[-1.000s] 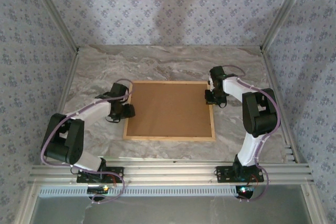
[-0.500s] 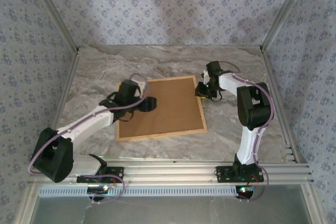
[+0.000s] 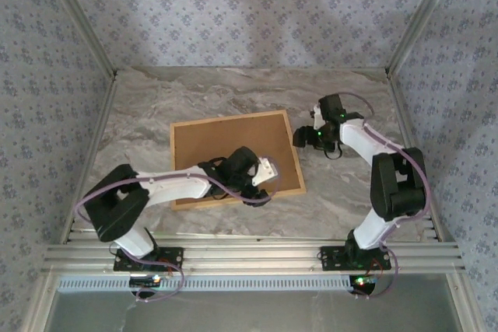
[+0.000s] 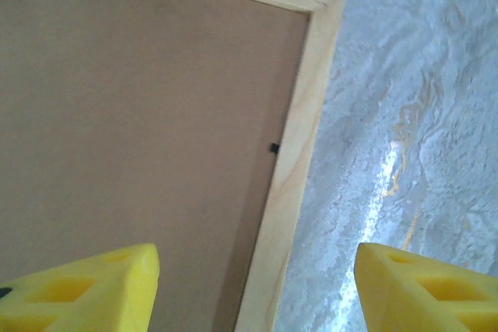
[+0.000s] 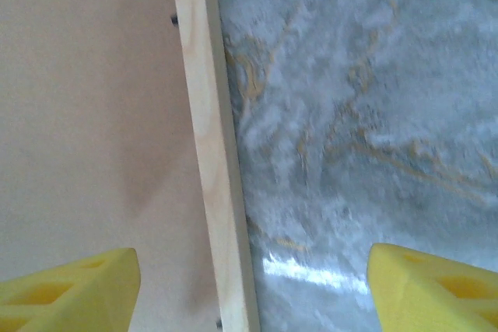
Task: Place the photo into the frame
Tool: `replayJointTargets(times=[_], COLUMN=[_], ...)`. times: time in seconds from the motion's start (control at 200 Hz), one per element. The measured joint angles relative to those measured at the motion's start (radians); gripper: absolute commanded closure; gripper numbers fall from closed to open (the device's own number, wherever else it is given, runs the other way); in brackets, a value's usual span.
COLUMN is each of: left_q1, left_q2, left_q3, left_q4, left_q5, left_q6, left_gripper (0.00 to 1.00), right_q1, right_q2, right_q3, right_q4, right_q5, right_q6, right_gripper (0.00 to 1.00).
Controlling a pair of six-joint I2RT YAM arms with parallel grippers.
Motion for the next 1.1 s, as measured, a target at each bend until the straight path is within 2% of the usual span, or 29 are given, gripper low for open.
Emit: replayJointTargets(times=[0.175,0.445,0.685,1.1], left_q1=[-0.033,-0.035,-0.040,-0.050], left_q2=[0.097,0.171,0.196,0.194], left_q3=[0.071,0.119,0.130,0.095], left_q4=[-0.017,-0.027,-0.030,0.055], left_q5=[-0.011,-0.035,-0.060,-0.080], left_q6=[0.158,0.294,0.331,0.328], left_gripper=[0.39,0.47,0.58,0.82], right_q1=[0.000,0.000,0.004,0.027], right_q2=[-0.043,-0.060,-0.060,-0.069], right_q3=[-0.062,-0.101,-0.109,-0.158], right_q4=[-0.024,-0.035,-0.038,-0.077], right_q5=[0.020,0.029,0.032,0.039], right_q6=[-0.003,-0.011,-0.018,-0.040], right_gripper=[0.21,0.21,0.21,0.22])
